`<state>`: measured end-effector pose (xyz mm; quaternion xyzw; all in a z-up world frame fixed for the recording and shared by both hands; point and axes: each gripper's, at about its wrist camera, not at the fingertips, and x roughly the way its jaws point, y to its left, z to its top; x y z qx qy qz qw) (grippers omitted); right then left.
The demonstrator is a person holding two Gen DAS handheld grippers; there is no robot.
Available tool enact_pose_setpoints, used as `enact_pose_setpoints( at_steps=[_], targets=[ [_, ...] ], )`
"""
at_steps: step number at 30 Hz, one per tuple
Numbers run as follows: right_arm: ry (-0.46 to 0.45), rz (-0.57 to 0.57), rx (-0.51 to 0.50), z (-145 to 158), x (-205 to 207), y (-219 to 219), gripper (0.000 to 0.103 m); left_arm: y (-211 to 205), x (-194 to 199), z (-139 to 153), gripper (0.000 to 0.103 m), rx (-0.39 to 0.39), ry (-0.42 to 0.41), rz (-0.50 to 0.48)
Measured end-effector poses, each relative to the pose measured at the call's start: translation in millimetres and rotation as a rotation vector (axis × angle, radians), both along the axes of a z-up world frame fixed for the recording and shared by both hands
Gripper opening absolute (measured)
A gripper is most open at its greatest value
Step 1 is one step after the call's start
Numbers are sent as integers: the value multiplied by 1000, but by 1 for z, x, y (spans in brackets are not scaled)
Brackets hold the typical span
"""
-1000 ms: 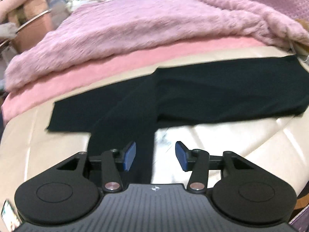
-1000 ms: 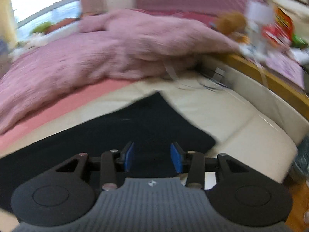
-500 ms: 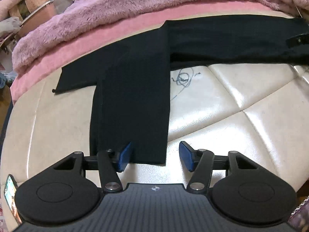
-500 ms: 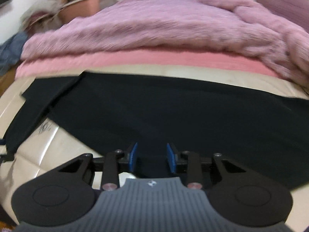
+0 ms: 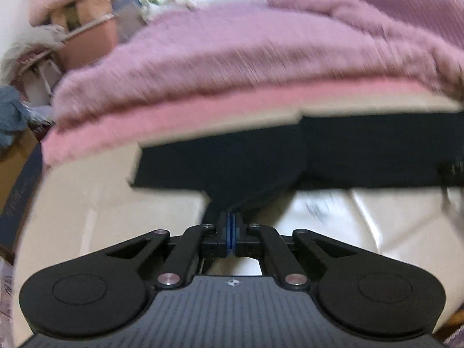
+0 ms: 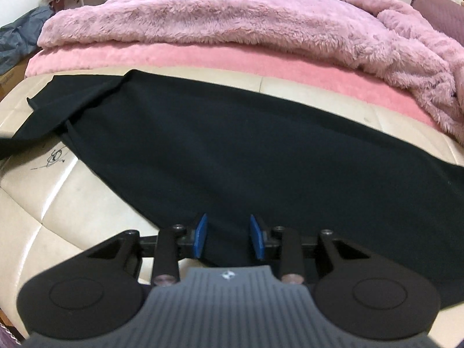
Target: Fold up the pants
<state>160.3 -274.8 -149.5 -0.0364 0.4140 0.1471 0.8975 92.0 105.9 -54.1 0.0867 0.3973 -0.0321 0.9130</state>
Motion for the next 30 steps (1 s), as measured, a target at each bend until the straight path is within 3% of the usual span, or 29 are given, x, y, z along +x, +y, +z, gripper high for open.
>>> enact_pose_setpoints(
  at_steps=[4,9,17,24,26,28,30],
  targets=[
    [-23,-13,10,7,10,-4,29,31,36,45,0,-9,-42,27],
    [-55,-39,11,15,28,-11,29,66,103,57,0,15,25,57],
    [-61,-85,10,14,56,-21,29,113,196,0,0,72,174,122],
    [-15,-93,-10,-2,67,-23,28,116,234,-51,1,108,207,116],
    [-4,-96,-13,-7,67,-22,28,116,236,-59,5,115,191,146],
    [5,-97,-15,-9,66,-22,28,123,236,-64,20,98,188,183],
    [5,-97,-18,-10,63,-21,28,133,229,-61,27,53,182,220]
  ],
)
